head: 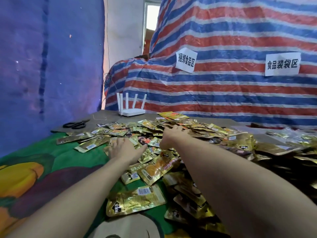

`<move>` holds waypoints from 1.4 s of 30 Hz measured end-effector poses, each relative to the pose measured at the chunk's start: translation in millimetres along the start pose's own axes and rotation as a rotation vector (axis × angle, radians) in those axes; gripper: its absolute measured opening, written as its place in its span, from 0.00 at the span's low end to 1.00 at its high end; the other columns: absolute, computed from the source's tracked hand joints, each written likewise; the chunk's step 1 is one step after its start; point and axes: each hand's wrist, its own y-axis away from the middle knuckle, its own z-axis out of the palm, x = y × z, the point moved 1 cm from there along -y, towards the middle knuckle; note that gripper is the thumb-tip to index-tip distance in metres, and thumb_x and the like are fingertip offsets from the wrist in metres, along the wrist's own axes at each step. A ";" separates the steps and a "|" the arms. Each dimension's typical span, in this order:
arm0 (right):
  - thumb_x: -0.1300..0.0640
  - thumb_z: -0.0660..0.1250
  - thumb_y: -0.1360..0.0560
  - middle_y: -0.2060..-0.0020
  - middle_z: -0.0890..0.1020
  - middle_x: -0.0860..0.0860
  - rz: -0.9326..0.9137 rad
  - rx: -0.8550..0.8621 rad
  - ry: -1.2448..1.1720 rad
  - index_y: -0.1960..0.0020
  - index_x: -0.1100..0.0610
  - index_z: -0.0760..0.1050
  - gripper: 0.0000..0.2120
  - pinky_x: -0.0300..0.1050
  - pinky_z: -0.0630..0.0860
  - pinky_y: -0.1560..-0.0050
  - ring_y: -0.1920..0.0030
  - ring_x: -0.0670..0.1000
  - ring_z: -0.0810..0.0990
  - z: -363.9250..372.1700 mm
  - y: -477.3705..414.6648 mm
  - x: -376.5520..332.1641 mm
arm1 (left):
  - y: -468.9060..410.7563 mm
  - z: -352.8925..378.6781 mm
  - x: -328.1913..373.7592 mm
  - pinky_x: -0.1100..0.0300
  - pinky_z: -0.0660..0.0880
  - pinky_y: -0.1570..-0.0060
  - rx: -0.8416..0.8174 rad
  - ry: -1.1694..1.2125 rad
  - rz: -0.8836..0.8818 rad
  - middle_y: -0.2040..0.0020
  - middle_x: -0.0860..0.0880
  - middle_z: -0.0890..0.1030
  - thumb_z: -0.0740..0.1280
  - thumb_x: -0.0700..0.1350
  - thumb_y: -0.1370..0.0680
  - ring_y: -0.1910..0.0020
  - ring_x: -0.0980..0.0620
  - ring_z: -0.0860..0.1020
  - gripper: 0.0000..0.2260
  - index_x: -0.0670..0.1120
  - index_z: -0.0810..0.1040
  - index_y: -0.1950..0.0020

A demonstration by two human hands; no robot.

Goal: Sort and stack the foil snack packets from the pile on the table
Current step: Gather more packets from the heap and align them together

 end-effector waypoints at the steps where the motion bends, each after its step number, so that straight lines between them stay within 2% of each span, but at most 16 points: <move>1: 0.44 0.68 0.23 0.22 0.56 0.67 0.027 -0.019 0.011 0.21 0.58 0.58 0.37 0.69 0.54 0.24 0.22 0.69 0.52 4.3 -5.7 0.3 | -3.5 2.6 5.8 0.44 0.62 0.28 0.004 0.016 -0.023 0.23 0.41 0.64 0.56 0.78 0.29 0.25 0.40 0.63 0.48 0.43 0.60 0.22; 3: 0.41 0.70 0.25 0.25 0.65 0.64 0.048 -0.093 -0.006 0.23 0.58 0.63 0.38 0.67 0.62 0.25 0.25 0.67 0.62 13.8 -13.5 2.8 | -11.9 8.6 14.6 0.42 0.55 0.25 -0.053 0.074 -0.104 0.20 0.38 0.57 0.55 0.82 0.34 0.22 0.37 0.57 0.57 0.41 0.53 0.20; 6: 0.41 0.68 0.23 0.35 0.77 0.55 -0.026 -0.088 -0.069 0.32 0.56 0.74 0.26 0.64 0.67 0.30 0.33 0.61 0.75 23.4 -22.1 5.2 | -22.5 22.8 19.4 0.40 0.50 0.24 -0.204 0.003 -0.173 0.20 0.35 0.51 0.58 0.83 0.38 0.21 0.34 0.52 0.63 0.39 0.48 0.19; 8: 0.51 0.70 0.23 0.37 0.78 0.56 -0.095 0.046 -0.114 0.35 0.57 0.74 0.19 0.59 0.71 0.33 0.35 0.60 0.76 20.3 -20.6 6.7 | -24.8 25.3 23.9 0.40 0.52 0.24 -0.208 -0.041 -0.139 0.20 0.37 0.54 0.60 0.79 0.33 0.22 0.35 0.55 0.57 0.40 0.52 0.20; 10: 0.58 0.68 0.22 0.38 0.78 0.59 -0.164 0.148 -0.150 0.36 0.59 0.74 0.15 0.55 0.75 0.39 0.37 0.61 0.77 17.6 -16.9 4.7 | -23.3 17.7 29.6 0.40 0.60 0.27 -0.187 -0.041 -0.101 0.23 0.39 0.63 0.64 0.71 0.27 0.25 0.37 0.63 0.43 0.43 0.62 0.23; 12: 0.60 0.67 0.22 0.39 0.78 0.59 -0.209 0.184 -0.137 0.37 0.60 0.75 0.14 0.54 0.75 0.42 0.38 0.62 0.77 15.7 -11.2 1.0 | -19.9 8.0 32.5 0.43 0.71 0.34 -0.181 -0.069 -0.023 0.35 0.41 0.75 0.67 0.61 0.25 0.36 0.40 0.74 0.28 0.44 0.73 0.33; 14: 0.60 0.66 0.22 0.39 0.77 0.59 -0.216 0.183 -0.141 0.37 0.60 0.74 0.14 0.54 0.76 0.42 0.38 0.62 0.77 13.7 -7.7 -1.7 | -11.0 -0.9 31.4 0.46 0.76 0.40 -0.178 -0.167 0.090 0.46 0.46 0.78 0.68 0.53 0.24 0.44 0.45 0.78 0.18 0.45 0.75 0.39; 17: 0.64 0.64 0.21 0.40 0.78 0.59 -0.194 0.233 -0.217 0.37 0.61 0.75 0.12 0.55 0.77 0.44 0.40 0.61 0.78 2.7 -2.0 -1.9 | -4.2 -6.4 25.4 0.50 0.76 0.42 -0.088 -0.342 0.193 0.43 0.47 0.78 0.68 0.47 0.22 0.42 0.46 0.77 0.19 0.44 0.69 0.33; 20: 0.67 0.64 0.22 0.44 0.81 0.60 -0.186 0.295 -0.292 0.42 0.61 0.77 0.09 0.54 0.79 0.49 0.45 0.61 0.81 -16.3 8.6 0.5 | -2.1 -11.1 12.5 0.49 0.75 0.40 -0.052 -0.380 0.131 0.35 0.45 0.76 0.65 0.43 0.20 0.35 0.44 0.74 0.18 0.45 0.68 0.31; 24: 0.61 0.65 0.21 0.49 0.82 0.57 -0.186 0.337 -0.456 0.45 0.60 0.76 0.06 0.57 0.82 0.47 0.50 0.60 0.82 -42.9 33.5 5.4 | 12.1 -21.0 -3.6 0.51 0.74 0.44 0.009 -0.327 0.132 0.36 0.46 0.77 0.61 0.39 0.19 0.36 0.44 0.75 0.13 0.48 0.70 0.35; 28: 0.58 0.67 0.22 0.55 0.85 0.54 -0.217 0.331 -0.762 0.49 0.57 0.80 0.05 0.58 0.84 0.52 0.55 0.56 0.84 -63.8 77.2 22.1 | 34.3 -54.0 -18.5 0.55 0.70 0.64 0.209 0.089 0.075 0.58 0.47 0.77 0.60 0.41 0.19 0.58 0.44 0.78 0.01 0.45 0.70 0.48; 31: 0.57 0.69 0.22 0.59 0.86 0.53 -0.200 0.335 -1.096 0.54 0.56 0.83 0.05 0.57 0.84 0.52 0.57 0.56 0.86 -67.3 123.5 37.7 | 58.2 -79.7 -28.8 0.52 0.69 0.57 0.158 0.595 -0.065 0.49 0.39 0.79 0.61 0.41 0.18 0.52 0.40 0.76 0.07 0.39 0.75 0.43; 33: 0.61 0.67 0.21 0.59 0.86 0.56 -0.160 0.314 -1.329 0.57 0.58 0.82 0.08 0.56 0.82 0.53 0.60 0.56 0.85 -61.2 154.1 47.0 | 84.3 -90.0 -33.6 0.52 0.66 0.57 0.031 0.976 -0.182 0.47 0.40 0.78 0.62 0.38 0.18 0.53 0.43 0.73 0.08 0.37 0.74 0.41; 36: 0.65 0.66 0.21 0.62 0.85 0.53 -0.153 0.208 -1.652 0.47 0.57 0.79 0.06 0.42 0.81 0.64 0.64 0.48 0.83 -43.2 195.8 53.5 | 134.2 -103.0 -32.1 0.52 0.67 0.58 -0.262 1.482 -0.323 0.51 0.42 0.77 0.59 0.38 0.19 0.57 0.47 0.73 0.06 0.41 0.75 0.48; 39: 0.65 0.68 0.21 0.56 0.88 0.51 -0.211 0.172 -1.761 0.41 0.50 0.75 0.14 0.38 0.81 0.62 0.58 0.49 0.87 -22.1 223.8 50.3 | 176.6 -107.5 -19.9 0.51 0.76 0.58 -0.487 1.697 -0.237 0.57 0.43 0.79 0.64 0.45 0.21 0.62 0.45 0.77 0.08 0.43 0.80 0.51; 42: 0.64 0.69 0.22 0.48 0.86 0.51 -0.231 0.190 -1.731 0.38 0.47 0.73 0.17 0.41 0.83 0.56 0.51 0.48 0.87 -3.0 235.8 39.7 | 201.2 -99.1 -3.2 0.55 0.81 0.61 -0.659 1.872 -0.127 0.48 0.44 0.86 0.71 0.44 0.29 0.62 0.48 0.83 0.13 0.42 0.87 0.46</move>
